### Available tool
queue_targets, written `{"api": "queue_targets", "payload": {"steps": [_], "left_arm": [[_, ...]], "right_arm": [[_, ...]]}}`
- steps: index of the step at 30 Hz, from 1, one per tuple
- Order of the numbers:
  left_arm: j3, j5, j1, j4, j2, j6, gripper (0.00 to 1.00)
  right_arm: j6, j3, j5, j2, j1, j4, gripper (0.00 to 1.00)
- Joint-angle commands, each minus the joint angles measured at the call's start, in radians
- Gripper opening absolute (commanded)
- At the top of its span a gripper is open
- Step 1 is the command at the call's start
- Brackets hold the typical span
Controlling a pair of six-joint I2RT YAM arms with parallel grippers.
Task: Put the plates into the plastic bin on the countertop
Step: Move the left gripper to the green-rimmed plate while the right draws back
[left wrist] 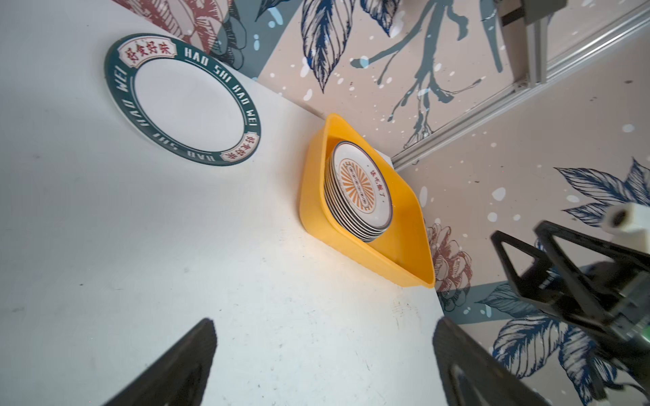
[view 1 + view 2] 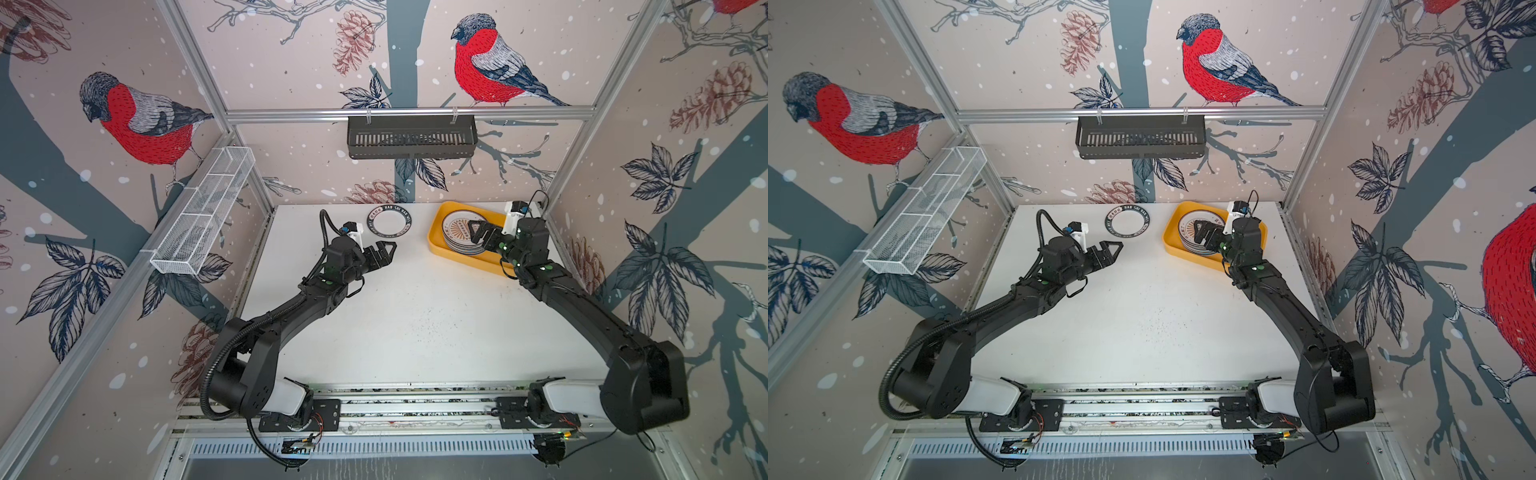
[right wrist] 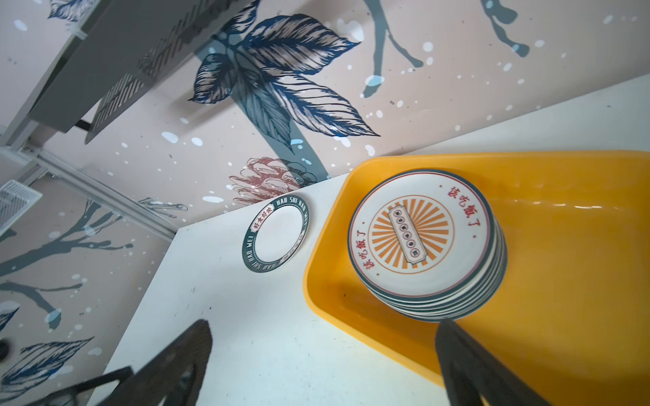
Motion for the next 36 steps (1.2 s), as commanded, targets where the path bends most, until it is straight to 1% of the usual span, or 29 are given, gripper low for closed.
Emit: {"api": "queue_targets", "payload": {"steps": [1, 6, 8, 13, 17, 25, 36], "left_arm": [[0.035, -0.015, 0.032, -0.043, 0.048, 0.021, 0.96], [0.090, 0.009, 0.095, -0.059, 0.150, 0.022, 0.96], [0.121, 0.024, 0.115, -0.070, 0.194, 0.032, 0.96], [0.201, 0.045, 0.143, -0.104, 0.289, 0.048, 0.96], [0.242, 0.048, 0.154, -0.104, 0.347, 0.040, 0.96], [0.311, 0.048, 0.169, -0.112, 0.443, 0.026, 0.96], [0.396, 0.037, 0.190, -0.130, 0.535, 0.009, 0.96]], "right_arm": [[-0.099, 0.007, 0.070, -0.016, 0.047, 0.025, 1.00], [-0.147, 0.008, 0.053, -0.014, 0.116, 0.051, 1.00], [-0.174, 0.014, 0.072, -0.007, 0.155, 0.056, 1.00], [-0.239, 0.029, 0.136, 0.013, 0.233, 0.058, 1.00], [-0.253, 0.034, 0.134, 0.026, 0.263, 0.074, 1.00], [-0.293, 0.046, 0.134, 0.047, 0.281, 0.100, 1.00], [-0.309, 0.050, 0.181, 0.057, 0.279, 0.127, 1.00]]}}
